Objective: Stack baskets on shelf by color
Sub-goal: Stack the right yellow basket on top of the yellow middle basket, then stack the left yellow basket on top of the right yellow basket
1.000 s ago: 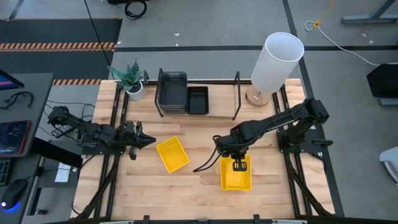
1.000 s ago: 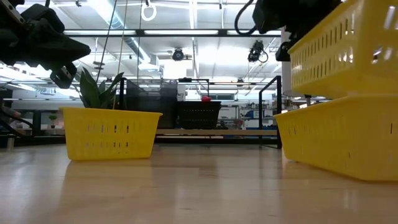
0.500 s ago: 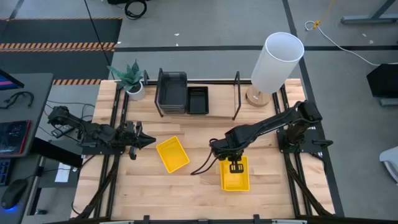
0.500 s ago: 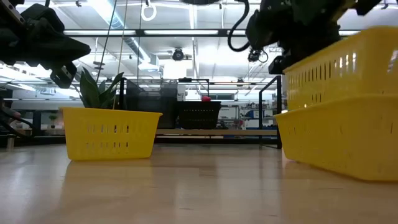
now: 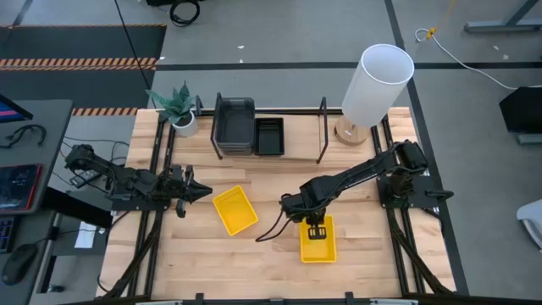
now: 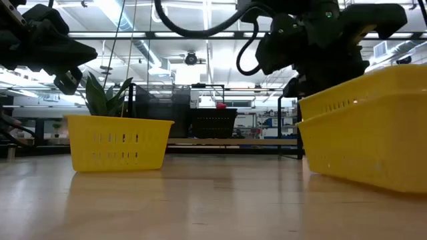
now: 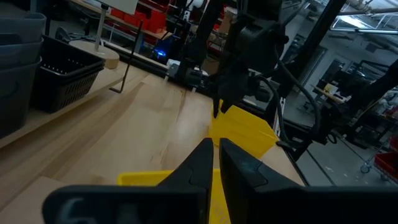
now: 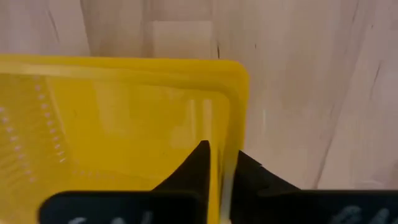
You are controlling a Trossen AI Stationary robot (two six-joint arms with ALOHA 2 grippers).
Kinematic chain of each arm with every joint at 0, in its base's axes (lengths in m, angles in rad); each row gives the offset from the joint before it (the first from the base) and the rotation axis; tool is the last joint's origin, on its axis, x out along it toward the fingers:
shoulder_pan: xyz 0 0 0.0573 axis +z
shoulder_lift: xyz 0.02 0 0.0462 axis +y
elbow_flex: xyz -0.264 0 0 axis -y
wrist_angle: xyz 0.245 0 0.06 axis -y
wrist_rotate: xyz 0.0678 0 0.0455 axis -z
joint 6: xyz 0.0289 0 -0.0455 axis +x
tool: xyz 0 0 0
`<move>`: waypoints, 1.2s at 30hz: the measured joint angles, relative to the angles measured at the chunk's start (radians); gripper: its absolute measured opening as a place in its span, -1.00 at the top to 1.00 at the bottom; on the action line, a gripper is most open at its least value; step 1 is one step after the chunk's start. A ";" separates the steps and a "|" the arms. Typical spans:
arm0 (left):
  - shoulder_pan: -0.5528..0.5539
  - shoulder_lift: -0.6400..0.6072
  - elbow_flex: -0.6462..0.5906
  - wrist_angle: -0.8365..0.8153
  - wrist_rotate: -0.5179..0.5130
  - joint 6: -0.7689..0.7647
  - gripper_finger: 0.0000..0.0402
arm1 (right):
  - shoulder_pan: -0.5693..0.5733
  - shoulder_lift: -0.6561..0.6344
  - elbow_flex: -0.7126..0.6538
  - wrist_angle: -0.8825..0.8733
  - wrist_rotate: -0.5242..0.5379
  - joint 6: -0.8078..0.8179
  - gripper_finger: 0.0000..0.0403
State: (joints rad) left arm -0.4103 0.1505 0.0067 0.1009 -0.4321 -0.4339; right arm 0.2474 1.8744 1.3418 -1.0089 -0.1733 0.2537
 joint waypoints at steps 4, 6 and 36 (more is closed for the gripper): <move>0.000 0.000 0.000 0.002 0.000 0.000 0.86 | 0.000 0.007 0.000 0.013 -0.007 0.042 0.59; 0.000 0.000 0.000 0.000 0.000 0.000 0.88 | 0.000 0.007 0.000 0.021 -0.009 0.070 0.50; 0.000 0.000 0.000 -0.001 0.000 0.000 0.83 | -0.040 0.028 0.340 0.376 0.051 0.040 0.23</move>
State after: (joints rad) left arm -0.4103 0.1505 0.0067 0.1001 -0.4320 -0.4339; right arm 0.2074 1.9024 1.6814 -0.6329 -0.1220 0.2935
